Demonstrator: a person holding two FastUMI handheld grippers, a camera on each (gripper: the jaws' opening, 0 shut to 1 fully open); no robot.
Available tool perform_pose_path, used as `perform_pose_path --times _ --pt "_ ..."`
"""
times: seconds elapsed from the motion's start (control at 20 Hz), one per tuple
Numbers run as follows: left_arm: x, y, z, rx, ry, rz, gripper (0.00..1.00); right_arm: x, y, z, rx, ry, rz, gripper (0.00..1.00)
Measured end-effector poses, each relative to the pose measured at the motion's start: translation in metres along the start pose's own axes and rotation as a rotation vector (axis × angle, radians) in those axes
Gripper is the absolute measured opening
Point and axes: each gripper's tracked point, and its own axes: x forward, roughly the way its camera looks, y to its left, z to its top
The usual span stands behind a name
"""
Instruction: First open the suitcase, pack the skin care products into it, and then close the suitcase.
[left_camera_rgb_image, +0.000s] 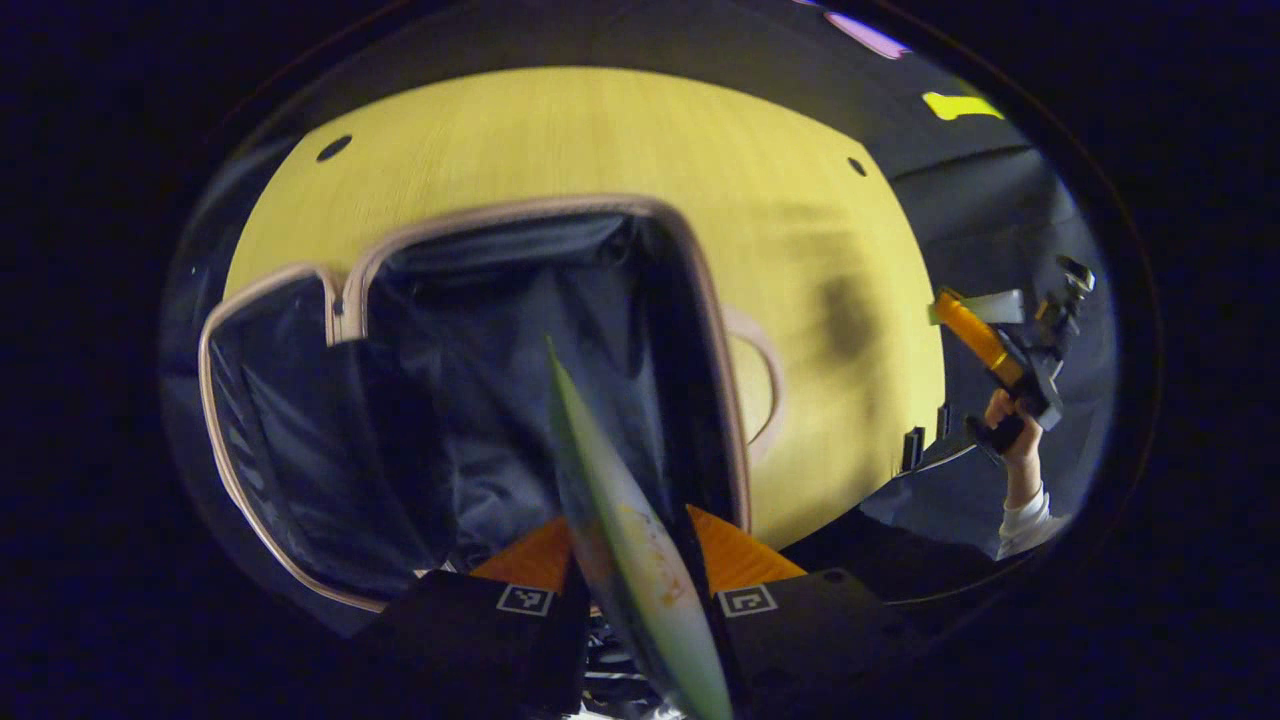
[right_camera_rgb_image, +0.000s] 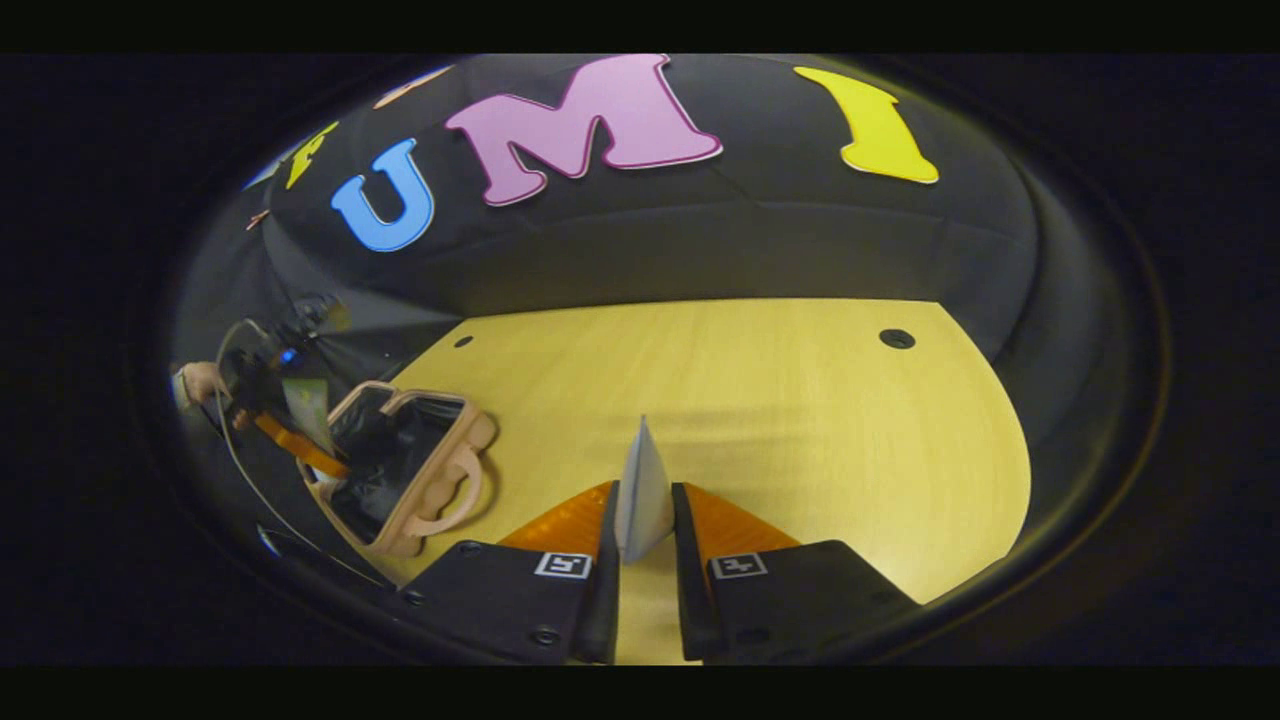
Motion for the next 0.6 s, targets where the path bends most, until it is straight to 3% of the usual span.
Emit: perform_pose_path --times 0.25,0.4,0.45,0.5,0.6 --pt "0.058 0.073 -0.014 -0.104 0.105 0.149 0.48 -0.014 0.046 -0.006 -0.009 0.004 0.044 0.28" --pt "0.059 0.070 -0.003 -0.148 0.060 0.118 0.46 -0.020 0.071 -0.020 -0.036 0.039 0.070 0.28" --pt "0.054 0.068 -0.002 -0.134 0.039 0.109 0.52 -0.020 0.079 -0.024 -0.052 0.051 0.074 0.28" --pt "0.048 0.067 -0.005 -0.138 0.025 0.102 0.48 -0.020 0.088 -0.027 -0.061 0.065 0.080 0.28" --pt "0.035 0.058 -0.011 -0.144 -0.028 0.060 0.72 -0.019 0.109 -0.032 -0.066 0.079 0.112 0.28"
